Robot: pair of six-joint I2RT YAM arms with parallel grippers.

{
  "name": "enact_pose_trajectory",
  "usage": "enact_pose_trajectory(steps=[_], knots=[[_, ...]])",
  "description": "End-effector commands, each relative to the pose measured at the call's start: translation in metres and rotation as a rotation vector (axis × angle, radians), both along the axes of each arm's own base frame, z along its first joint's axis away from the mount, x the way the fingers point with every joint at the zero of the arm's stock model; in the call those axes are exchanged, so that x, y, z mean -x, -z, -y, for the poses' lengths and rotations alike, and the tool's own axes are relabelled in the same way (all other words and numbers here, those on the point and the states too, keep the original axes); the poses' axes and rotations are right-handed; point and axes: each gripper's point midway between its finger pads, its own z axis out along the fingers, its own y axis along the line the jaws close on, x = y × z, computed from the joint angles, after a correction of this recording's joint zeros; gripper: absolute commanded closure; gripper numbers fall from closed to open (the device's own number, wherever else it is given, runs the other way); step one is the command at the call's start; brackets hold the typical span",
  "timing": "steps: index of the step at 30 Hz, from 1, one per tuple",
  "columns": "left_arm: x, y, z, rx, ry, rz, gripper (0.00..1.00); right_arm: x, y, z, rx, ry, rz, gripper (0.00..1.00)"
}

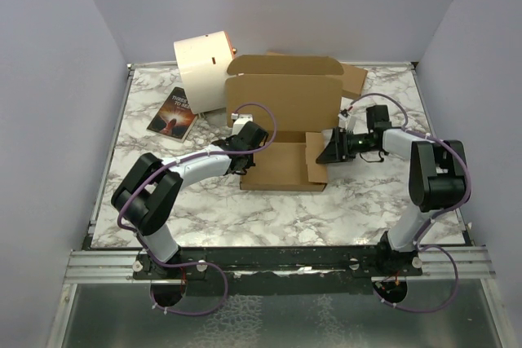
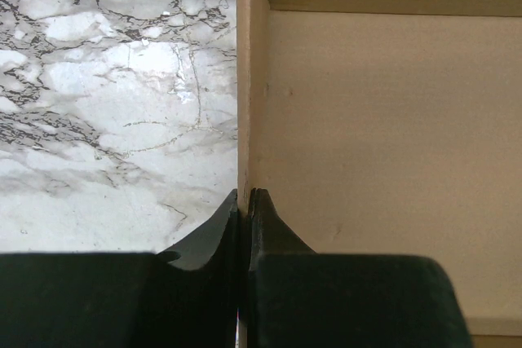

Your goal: Fold the paper box

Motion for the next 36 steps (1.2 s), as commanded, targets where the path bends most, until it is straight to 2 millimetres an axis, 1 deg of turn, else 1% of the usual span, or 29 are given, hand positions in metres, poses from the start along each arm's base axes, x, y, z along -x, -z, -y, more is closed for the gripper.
enact_pose_trajectory(steps=[1,2,5,7,13,18,19,23,25,26,32,36], knots=[[0.0,-0.001,0.016,0.049,0.024,-0.011,1.0,-0.014,0.015,0.007,0.165,0.018,0.052,0.38],[0.0,-0.002,0.017,0.051,0.025,-0.011,1.0,-0.015,0.016,0.005,0.191,0.015,0.061,0.39],[0.0,-0.002,0.019,0.057,0.024,-0.011,1.0,-0.02,0.018,0.005,0.267,0.022,0.095,0.49],[0.001,-0.004,0.02,0.062,0.027,-0.01,1.0,-0.023,0.018,0.006,0.309,0.028,0.115,0.52],[0.002,-0.006,0.027,0.082,0.037,-0.01,1.0,-0.03,0.018,0.011,0.406,0.042,0.178,0.77],[0.004,-0.005,0.032,0.093,0.045,-0.02,1.0,-0.035,0.018,0.011,0.488,0.035,0.233,0.96],[0.005,-0.005,0.033,0.099,0.047,-0.02,1.0,-0.036,0.018,0.011,0.505,0.034,0.242,0.98],[0.006,-0.009,0.036,0.131,0.056,-0.015,0.91,-0.044,0.014,0.017,0.563,0.045,0.288,0.99],[0.007,-0.011,0.038,0.146,0.06,-0.011,0.8,-0.046,0.01,0.018,0.571,0.049,0.306,0.99],[0.008,-0.012,0.038,0.149,0.06,-0.009,0.75,-0.046,0.009,0.018,0.574,0.05,0.312,0.99],[0.01,-0.019,0.039,0.174,0.06,0.0,0.64,-0.047,0.011,0.017,0.574,0.041,0.296,0.96],[0.012,-0.027,0.039,0.204,0.063,0.017,0.56,-0.05,0.008,0.019,0.586,0.045,0.311,0.94]])
